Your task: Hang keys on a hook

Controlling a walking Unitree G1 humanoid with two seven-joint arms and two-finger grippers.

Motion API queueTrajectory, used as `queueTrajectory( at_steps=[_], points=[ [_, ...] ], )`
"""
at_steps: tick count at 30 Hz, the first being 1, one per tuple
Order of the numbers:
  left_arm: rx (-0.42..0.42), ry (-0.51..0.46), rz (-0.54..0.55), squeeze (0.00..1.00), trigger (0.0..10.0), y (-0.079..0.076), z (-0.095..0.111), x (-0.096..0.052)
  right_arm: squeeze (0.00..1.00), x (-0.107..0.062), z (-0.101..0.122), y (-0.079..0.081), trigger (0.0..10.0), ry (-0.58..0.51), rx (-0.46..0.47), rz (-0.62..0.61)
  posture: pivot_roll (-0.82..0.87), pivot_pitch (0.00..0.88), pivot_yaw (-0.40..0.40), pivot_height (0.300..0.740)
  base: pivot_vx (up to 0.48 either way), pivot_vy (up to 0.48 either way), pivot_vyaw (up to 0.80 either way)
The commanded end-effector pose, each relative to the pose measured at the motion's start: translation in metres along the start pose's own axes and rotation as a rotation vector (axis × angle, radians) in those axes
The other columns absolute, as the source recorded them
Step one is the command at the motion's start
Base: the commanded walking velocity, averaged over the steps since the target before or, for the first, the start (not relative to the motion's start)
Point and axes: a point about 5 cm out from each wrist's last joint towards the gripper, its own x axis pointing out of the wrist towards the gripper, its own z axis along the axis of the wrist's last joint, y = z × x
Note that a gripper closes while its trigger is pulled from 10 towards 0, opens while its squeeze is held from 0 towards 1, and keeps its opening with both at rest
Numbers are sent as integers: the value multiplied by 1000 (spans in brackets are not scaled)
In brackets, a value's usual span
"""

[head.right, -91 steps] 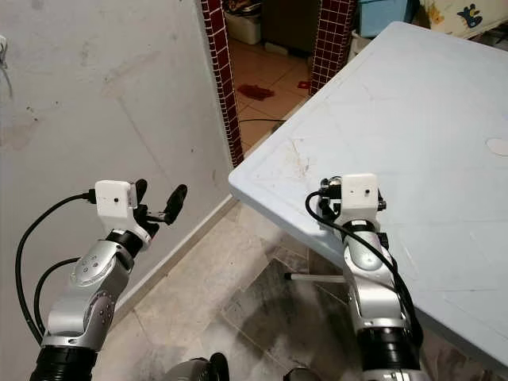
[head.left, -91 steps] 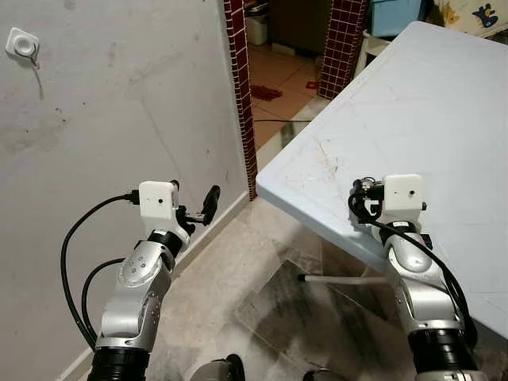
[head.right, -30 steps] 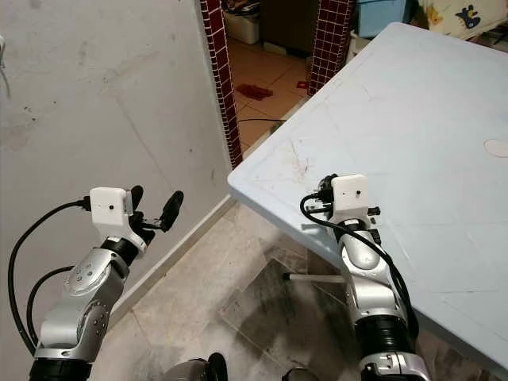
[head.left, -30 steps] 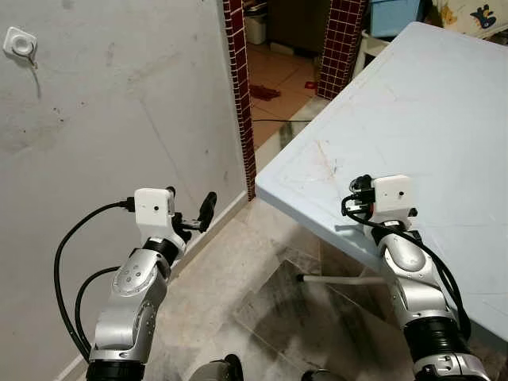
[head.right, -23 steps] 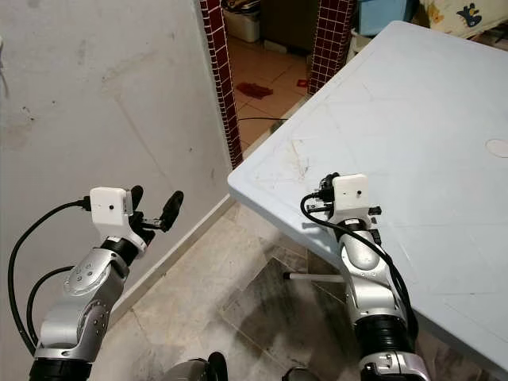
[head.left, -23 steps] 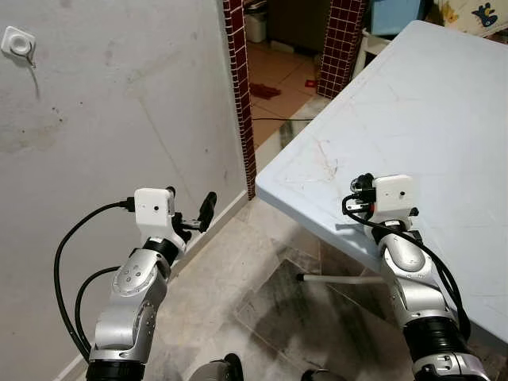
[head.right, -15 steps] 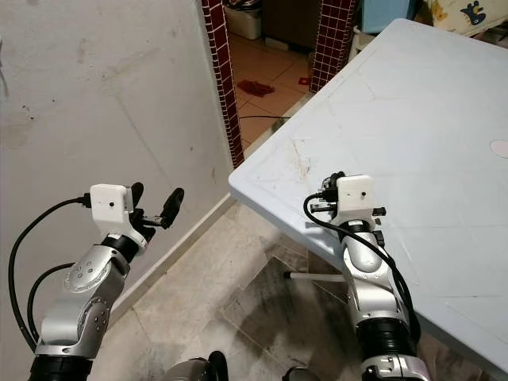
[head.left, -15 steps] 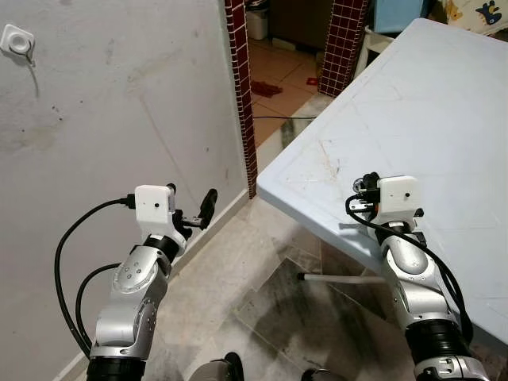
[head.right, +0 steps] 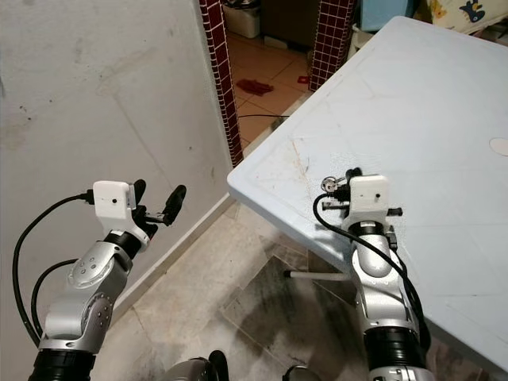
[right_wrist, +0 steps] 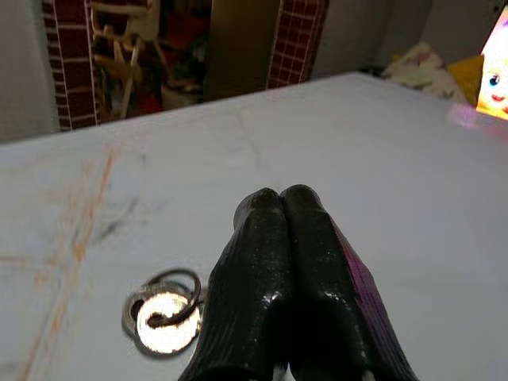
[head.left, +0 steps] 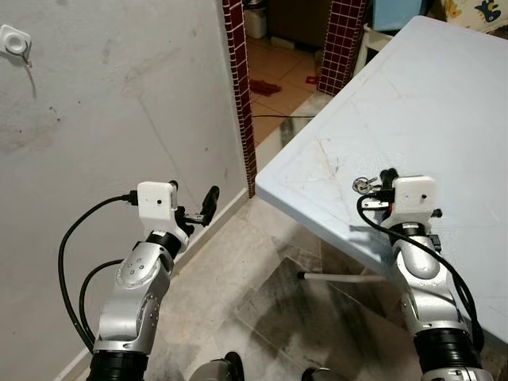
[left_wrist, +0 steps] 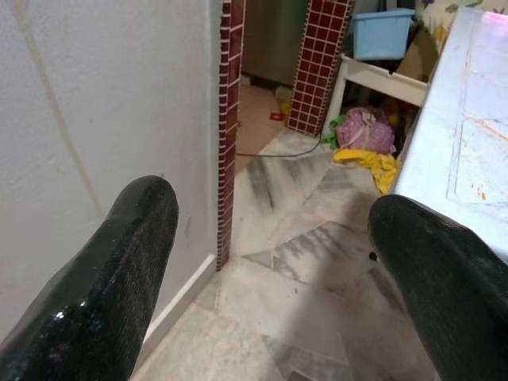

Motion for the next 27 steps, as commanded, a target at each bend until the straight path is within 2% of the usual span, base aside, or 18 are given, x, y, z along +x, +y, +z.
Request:
queueTrajectory(
  at_steps=[1,2,3,4,9,17,22,27],
  points=[
    [11,12,5,0,10000,2,-3,-1,0,0,5,0,0,-19,-6,2,-18,156,122,740,0,0,0],
    [11,12,3,0,10000,2,-3,-1,0,-2,6,1,6314,-25,-7,4,-18,156,122,740,0,0,0],
    [11,11,3,0,10000,2,-3,-1,0,-3,6,2,10000,-26,-5,4,-18,155,124,740,0,0,0],
    [12,11,2,0,10000,2,-3,-1,1000,-6,5,4,10000,-30,-7,3,-16,157,124,740,0,0,0],
    [20,13,1,0,10000,3,-5,-1,1000,-11,8,7,10000,-69,-28,-6,-20,157,125,740,0,0,0],
    [45,14,-8,0,10000,3,-6,-2,1000,-11,10,17,10000,-55,24,43,-15,157,134,740,0,0,0],
    [52,14,-12,0,10000,4,-6,-2,1000,-6,5,28,10000,61,141,80,-13,155,138,740,0,0,0],
    [55,15,-14,0,10000,4,-6,-3,1000,-6,6,40,10000,78,161,121,-10,153,139,740,0,0,0]
  ],
)
